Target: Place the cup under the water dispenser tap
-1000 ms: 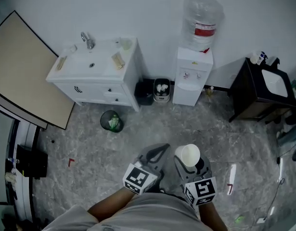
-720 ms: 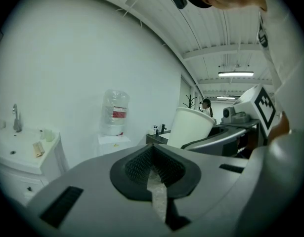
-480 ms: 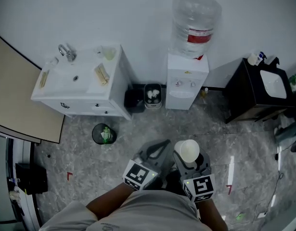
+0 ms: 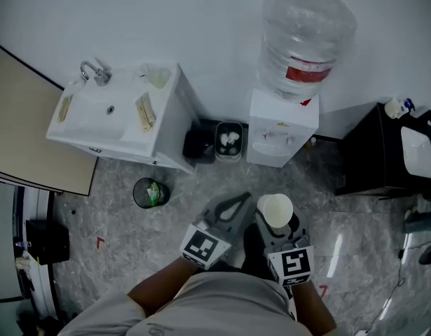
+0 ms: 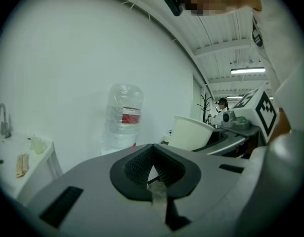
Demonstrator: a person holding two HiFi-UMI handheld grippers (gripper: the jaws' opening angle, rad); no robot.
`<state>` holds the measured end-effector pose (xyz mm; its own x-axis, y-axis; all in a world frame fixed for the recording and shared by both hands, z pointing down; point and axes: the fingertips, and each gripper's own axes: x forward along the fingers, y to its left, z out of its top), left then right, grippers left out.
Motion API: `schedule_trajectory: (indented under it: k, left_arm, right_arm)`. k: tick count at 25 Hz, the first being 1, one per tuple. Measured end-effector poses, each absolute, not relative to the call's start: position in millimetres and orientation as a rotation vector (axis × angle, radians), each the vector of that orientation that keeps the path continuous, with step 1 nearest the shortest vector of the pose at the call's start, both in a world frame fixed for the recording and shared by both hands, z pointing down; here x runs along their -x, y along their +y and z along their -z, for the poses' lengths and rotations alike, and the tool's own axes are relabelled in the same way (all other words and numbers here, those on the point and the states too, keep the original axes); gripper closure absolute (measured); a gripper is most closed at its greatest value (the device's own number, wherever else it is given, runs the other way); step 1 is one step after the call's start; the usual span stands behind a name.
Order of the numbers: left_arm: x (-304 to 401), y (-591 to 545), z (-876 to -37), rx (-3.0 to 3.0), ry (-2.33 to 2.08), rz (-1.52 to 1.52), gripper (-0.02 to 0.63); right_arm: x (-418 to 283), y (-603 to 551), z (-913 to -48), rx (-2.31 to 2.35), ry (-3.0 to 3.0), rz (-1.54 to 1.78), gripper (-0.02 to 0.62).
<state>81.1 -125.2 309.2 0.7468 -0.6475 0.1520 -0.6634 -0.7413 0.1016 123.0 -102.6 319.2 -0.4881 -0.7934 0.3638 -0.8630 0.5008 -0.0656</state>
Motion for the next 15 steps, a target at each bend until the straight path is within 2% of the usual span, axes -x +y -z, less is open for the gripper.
schedule_trajectory:
  k: [8,15]
  left_arm:
    - [-112.5,-200.4,-312.8,-2.72,-1.198,-0.119,0.6]
    - [-113.7,-252.8,-357.8,-2.655,-1.233,-0.107,0.6]
  right_arm:
    - [-150.4,-178.0,-343.9,-1.256,-2.517,-0.336,0.336]
    - [-150.3,-239.4,-404.4,-1.183,-2.534,-0.233,0.335]
